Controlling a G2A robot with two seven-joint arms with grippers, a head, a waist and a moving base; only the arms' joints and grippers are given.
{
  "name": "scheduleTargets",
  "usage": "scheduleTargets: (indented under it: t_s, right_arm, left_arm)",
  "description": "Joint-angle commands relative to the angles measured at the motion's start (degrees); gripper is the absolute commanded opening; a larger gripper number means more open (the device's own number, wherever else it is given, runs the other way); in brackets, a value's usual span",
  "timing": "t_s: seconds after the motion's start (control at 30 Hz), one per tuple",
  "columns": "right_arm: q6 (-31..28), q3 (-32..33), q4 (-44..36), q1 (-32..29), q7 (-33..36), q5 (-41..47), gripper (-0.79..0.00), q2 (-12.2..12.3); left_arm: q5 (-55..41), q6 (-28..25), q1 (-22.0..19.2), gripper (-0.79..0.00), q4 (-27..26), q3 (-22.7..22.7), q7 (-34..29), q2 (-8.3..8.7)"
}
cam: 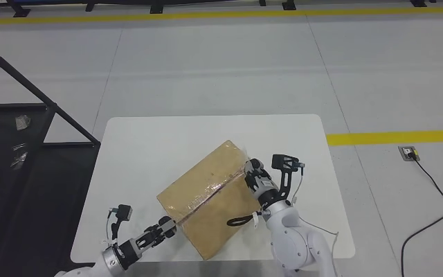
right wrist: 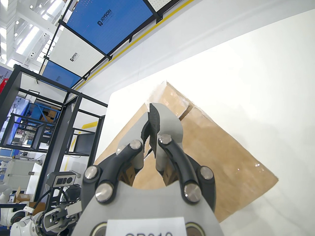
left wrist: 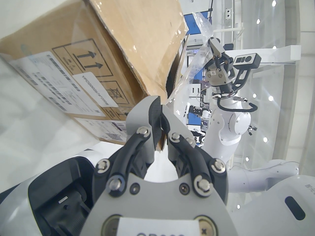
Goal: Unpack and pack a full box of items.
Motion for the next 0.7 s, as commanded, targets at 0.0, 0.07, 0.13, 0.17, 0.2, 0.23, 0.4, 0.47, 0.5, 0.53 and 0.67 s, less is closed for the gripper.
scheduleTargets:
  t_s: [0.0,0.07,0.13,0.17,0.2,0.23,0.4,0.47,0.5,0.53,0.67]
  right_arm:
    - [0.44,-0.02,0.18,0.03,-0.58,-0.29,-0.785,0.05]
    - [0.45,0.02,0.32,0.1,-0.7,-0.21,-0.785,0.11]
    - [0.47,0.08,0.36,0.11,-0.86,0.03,-0.785,0.18]
    - [0.45,0.08,0.38,0.12,-0.9,0.07,-0.785,0.21]
    - [0.45,0.07,0.38,0.11,-0.93,0.11,-0.785,0.25]
    - [0.46,0.06,0.39,0.11,-0.95,0.14,-0.785,0.28]
    - [0.38,0.12,0.63,0.16,-0.91,0.41,-0.785,0.46]
    - [0.35,0.15,0.7,0.23,-0.78,0.55,-0.785,0.54]
    - [0.34,0.19,0.72,0.26,-0.75,0.6,-0.785,0.57]
    - [0.32,0.22,0.74,0.28,-0.75,0.65,-0.785,0.61]
    - [0.37,0.58,0.5,0.15,-0.89,0.9,-0.785,0.78]
  left_arm:
    - [-0.13,-0.08,-0.14,-0.785,0.05,0.22,0.09,-0.01]
    - [-0.24,-0.14,-0.22,-0.742,0.04,0.36,0.15,0.0]
    - [-0.41,-0.14,-0.23,-0.65,-0.03,0.39,0.27,0.01]
    - [-0.45,-0.16,-0.23,-0.625,-0.08,0.32,0.38,0.02]
    - [-0.51,-0.16,-0.2,-0.573,-0.12,0.25,0.46,0.03]
    - [-0.61,-0.13,-0.17,-0.548,-0.13,0.14,0.51,0.04]
    - [-1.02,0.04,-0.08,-0.508,-0.1,-0.33,0.74,0.11]
    - [-1.17,0.09,-0.04,-0.508,-0.13,-0.48,0.69,0.15]
    - [-1.2,0.09,-0.02,-0.508,-0.13,-0.52,0.65,0.16]
    - [-1.23,0.09,0.0,-0.508,-0.14,-0.55,0.63,0.17]
    - [-1.07,-0.01,0.27,-0.511,-0.16,-0.73,0.13,0.26]
